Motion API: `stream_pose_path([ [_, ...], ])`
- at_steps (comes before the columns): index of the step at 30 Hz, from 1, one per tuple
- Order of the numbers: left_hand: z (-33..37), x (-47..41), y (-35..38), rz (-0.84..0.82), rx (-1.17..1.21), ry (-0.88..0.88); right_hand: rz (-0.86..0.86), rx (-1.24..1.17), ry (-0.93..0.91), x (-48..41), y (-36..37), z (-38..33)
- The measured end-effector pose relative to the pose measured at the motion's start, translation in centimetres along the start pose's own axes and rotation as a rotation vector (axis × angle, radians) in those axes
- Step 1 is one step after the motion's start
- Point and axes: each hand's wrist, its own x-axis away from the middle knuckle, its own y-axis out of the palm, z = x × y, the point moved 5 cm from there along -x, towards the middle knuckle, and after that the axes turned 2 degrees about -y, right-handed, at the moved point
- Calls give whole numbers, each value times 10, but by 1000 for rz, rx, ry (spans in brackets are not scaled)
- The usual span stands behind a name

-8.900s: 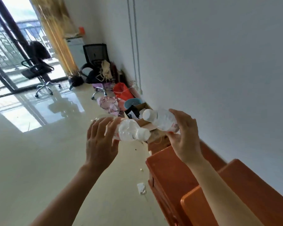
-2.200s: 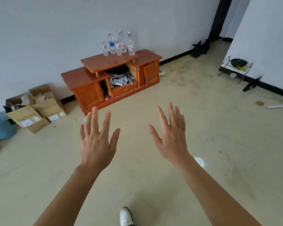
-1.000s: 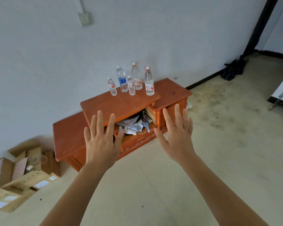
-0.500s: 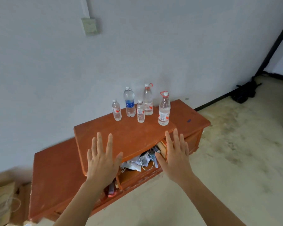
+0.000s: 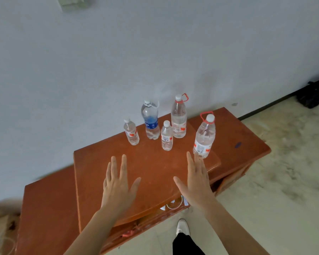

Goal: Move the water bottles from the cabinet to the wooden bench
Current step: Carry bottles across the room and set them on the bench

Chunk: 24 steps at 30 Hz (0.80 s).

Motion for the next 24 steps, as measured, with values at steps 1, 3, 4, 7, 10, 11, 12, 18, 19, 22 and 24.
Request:
stream_pose_path([
  [1, 0, -15, 1, -14, 27, -40, -20, -23, 0, -20, 2, 3],
  [3, 3, -46, 5, -43, 113, -149, -78, -131, 9, -61, 9, 13],
  [4, 5, -69, 11, -42, 157, -205, -104, -184, 13, -89, 17, 21],
  [7, 11, -113, 21, -6, 273, -324, -129, -249, 21, -143, 32, 34],
  [10, 6, -154, 56, 0, 355, -430, -150, -335, 37, -187, 62, 44],
  [11, 6, -163, 63, 6, 384, -454, -142, -363, 38, -194, 67, 44],
  [12, 2, -176, 77, 4, 407, -487, -142, -392, 45, -204, 80, 47],
  [18, -24, -264, 143, -19, 554, -634, -51, -502, 102, -232, 134, 59],
  [19, -30, -280, 150, 1, 570, -653, -22, -515, 106, -236, 143, 62],
  [22, -46, -323, 161, 99, 692, -671, 64, -541, 107, -251, 160, 68],
  [24, -52, -343, 161, 175, 784, -612, 111, -560, 81, -266, 167, 70],
])
